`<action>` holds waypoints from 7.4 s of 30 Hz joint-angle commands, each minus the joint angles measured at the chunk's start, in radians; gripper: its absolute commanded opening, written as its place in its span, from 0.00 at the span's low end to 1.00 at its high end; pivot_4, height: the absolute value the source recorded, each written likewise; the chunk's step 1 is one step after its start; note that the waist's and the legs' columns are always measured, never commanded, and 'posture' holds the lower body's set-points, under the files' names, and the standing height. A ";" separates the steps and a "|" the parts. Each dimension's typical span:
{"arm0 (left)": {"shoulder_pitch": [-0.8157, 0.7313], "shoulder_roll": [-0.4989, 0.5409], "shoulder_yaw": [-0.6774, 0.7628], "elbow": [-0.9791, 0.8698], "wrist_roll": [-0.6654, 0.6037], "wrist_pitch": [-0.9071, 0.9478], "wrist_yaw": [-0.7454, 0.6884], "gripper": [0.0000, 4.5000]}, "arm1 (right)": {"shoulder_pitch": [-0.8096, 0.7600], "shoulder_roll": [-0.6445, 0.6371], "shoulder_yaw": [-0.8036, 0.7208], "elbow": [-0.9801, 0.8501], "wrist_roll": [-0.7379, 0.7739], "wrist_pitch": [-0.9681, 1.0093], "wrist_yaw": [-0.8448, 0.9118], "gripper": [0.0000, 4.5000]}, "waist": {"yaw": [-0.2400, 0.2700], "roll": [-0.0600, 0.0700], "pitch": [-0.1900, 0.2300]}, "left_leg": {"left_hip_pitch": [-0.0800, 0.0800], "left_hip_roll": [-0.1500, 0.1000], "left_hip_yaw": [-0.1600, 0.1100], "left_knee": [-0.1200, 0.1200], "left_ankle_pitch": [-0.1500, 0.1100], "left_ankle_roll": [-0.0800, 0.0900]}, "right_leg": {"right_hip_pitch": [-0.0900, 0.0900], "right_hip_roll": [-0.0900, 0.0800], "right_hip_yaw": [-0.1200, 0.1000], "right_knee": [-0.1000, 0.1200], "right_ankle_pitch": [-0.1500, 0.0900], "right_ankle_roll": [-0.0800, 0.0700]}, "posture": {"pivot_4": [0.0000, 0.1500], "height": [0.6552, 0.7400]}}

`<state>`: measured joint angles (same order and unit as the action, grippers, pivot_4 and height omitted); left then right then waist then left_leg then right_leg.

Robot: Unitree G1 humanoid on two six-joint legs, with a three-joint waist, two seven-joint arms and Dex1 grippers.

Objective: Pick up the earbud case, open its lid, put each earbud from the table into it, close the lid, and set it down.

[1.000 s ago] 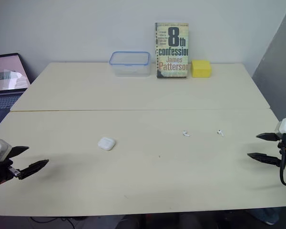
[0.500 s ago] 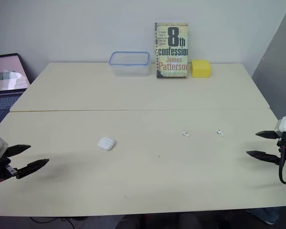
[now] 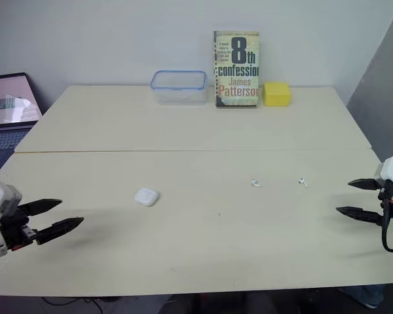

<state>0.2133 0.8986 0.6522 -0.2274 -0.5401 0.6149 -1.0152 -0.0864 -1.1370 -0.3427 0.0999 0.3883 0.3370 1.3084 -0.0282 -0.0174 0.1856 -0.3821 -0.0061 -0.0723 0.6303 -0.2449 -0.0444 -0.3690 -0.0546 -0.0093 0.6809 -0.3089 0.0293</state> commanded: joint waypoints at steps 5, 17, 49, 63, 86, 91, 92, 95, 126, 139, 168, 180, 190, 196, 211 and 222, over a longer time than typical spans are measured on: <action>-0.014 -0.086 -0.066 -0.170 -0.035 0.010 0.107 1.00 | 0.029 0.002 -0.049 -0.176 0.095 0.067 0.008 0.99 | 0.000 0.000 0.000 | 0.000 0.000 0.000 0.000 0.000 0.000 | 0.000 0.000 0.001 0.000 0.000 0.000 | 1.00 1.00; -0.130 -0.203 -0.301 -0.093 0.099 -0.065 0.282 1.00 | -0.191 0.028 0.069 -0.523 0.321 0.298 -0.082 0.99 | 0.004 -0.001 0.000 | 0.000 -0.001 -0.002 0.001 0.000 0.000 | 0.001 0.001 -0.001 0.000 0.000 0.000 | 1.00 1.00; -0.373 -0.301 -0.540 0.258 0.280 -0.175 0.335 1.00 | -0.388 0.112 0.244 -0.610 0.394 0.384 -0.160 0.99 | 0.008 -0.001 0.000 | -0.001 -0.002 -0.003 0.002 0.000 0.000 | 0.000 0.001 -0.002 0.001 0.002 0.002 | 1.00 1.00; -0.336 -0.265 -0.583 0.258 0.294 -0.262 0.237 0.62 | -0.356 0.111 0.224 -0.637 0.396 0.398 -0.174 1.00 | 0.011 -0.001 0.000 | -0.001 -0.002 -0.002 0.001 0.000 0.000 | 0.000 0.001 -0.002 0.000 0.002 0.003 | 1.00 1.00; -0.563 -0.406 -0.843 0.214 0.351 -1.008 -0.068 0.62 | -0.220 0.382 0.213 -0.665 1.025 0.852 -0.983 1.00 | 0.026 -0.001 0.000 | -0.005 -0.001 -0.001 0.005 0.000 0.000 | -0.001 0.005 -0.002 0.000 0.003 0.001 | 1.00 1.00; -0.592 -0.405 -0.862 0.255 0.350 -1.085 -0.098 0.62 | -0.260 0.459 0.290 -0.604 1.067 0.855 -1.098 1.00 | 0.024 -0.001 0.000 | -0.011 -0.001 -0.002 0.009 0.000 0.001 | -0.004 0.005 -0.003 0.000 0.003 0.002 | 1.00 1.00; -0.596 -0.405 -0.864 0.261 0.350 -1.092 -0.103 0.62 | -0.273 0.480 0.305 -0.583 1.074 0.854 -1.115 1.00 | 0.024 -0.001 0.000 | -0.012 -0.001 -0.002 0.010 0.000 0.001 | -0.004 0.006 -0.003 0.000 0.004 0.002 | 1.00 1.00; -0.608 -0.400 -0.874 0.279 0.353 -1.126 -0.117 0.62 | -0.307 0.523 0.339 -0.540 1.092 0.858 -1.143 1.00 | 0.023 -0.001 0.000 | -0.014 -0.001 -0.003 0.012 0.000 0.001 | -0.004 0.006 -0.004 0.001 0.004 0.002 | 1.00 1.00; -0.599 -0.396 -0.883 0.251 0.318 -1.120 -0.106 0.62 | -0.363 0.594 0.377 -0.430 1.140 0.877 -1.142 0.17 | 0.023 -0.001 0.000 | -0.015 -0.001 -0.005 0.013 -0.001 0.002 | -0.005 0.006 -0.004 0.000 0.004 0.002 | 1.00 1.00; -0.593 -0.376 -0.872 0.219 0.253 -1.009 -0.135 1.00 | -0.364 0.584 0.383 -0.437 1.156 0.886 -1.132 0.17 | 0.021 -0.001 0.000 | -0.015 -0.001 -0.006 0.013 -0.001 0.002 | -0.005 0.006 -0.004 0.000 0.004 0.002 | 1.00 1.00; -0.816 -0.235 -0.981 -0.184 0.151 0.056 0.036 1.00 | -0.597 0.153 0.750 -0.630 0.100 0.486 -0.429 0.17 | -0.001 0.000 0.002 | -0.018 -0.001 -0.005 0.014 -0.001 0.002 | -0.009 0.007 -0.003 0.000 0.005 0.004 | 1.00 1.00; -0.862 -0.285 -1.008 -0.123 0.208 0.034 0.011 1.00 | -0.616 0.235 0.748 -0.642 0.023 0.532 -0.374 0.17 | 0.000 0.000 0.002 | -0.018 -0.001 -0.005 0.014 -0.001 0.002 | -0.009 0.006 -0.003 0.000 0.005 0.004 | 1.00 1.00; -0.862 -0.297 -1.022 -0.130 0.222 0.036 -0.007 0.53 | -0.628 0.264 0.741 -0.646 -0.003 0.553 -0.351 0.17 | -0.001 0.000 0.002 | -0.018 -0.001 -0.005 0.014 -0.001 0.002 | -0.009 0.006 -0.003 0.001 0.005 0.004 | 1.00 1.00; -0.849 -0.286 -1.039 -0.132 0.248 0.017 -0.021 0.18 | -0.627 0.284 0.733 -0.648 -0.014 0.556 -0.341 0.17 | 0.000 0.000 0.002 | -0.018 -0.001 -0.005 0.015 -0.001 0.002 | -0.009 0.006 -0.003 0.001 0.005 0.004 | 1.00 1.00; -0.795 -0.289 -0.984 -0.088 0.253 -0.022 -0.008 0.18 | -0.587 0.177 0.684 -0.661 -0.023 0.482 -0.223 0.72 | -0.001 0.000 0.002 | -0.017 -0.001 -0.005 0.015 -0.001 0.002 | -0.009 0.006 -0.003 0.001 0.005 0.004 | 1.00 1.00; -0.516 -0.434 -0.759 0.062 0.150 -0.415 -0.009 0.18 | -0.518 0.201 0.436 -0.583 -0.001 0.108 -0.161 0.88 | 0.002 0.000 0.002 | -0.016 -0.001 -0.006 0.015 -0.001 0.002 | -0.008 0.004 -0.003 0.001 0.005 0.004 | 1.00 1.00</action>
<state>-0.3161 0.4771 -0.1330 -0.1459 -0.3778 0.2700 -1.0234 -0.6093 -0.9394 0.1329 -0.4617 0.3763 0.4869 1.1479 -0.0266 -0.0177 0.1872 -0.3984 -0.0072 -0.0778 0.6455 -0.2461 -0.0421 -0.3763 -0.0507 -0.0121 0.6817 -0.3037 0.0337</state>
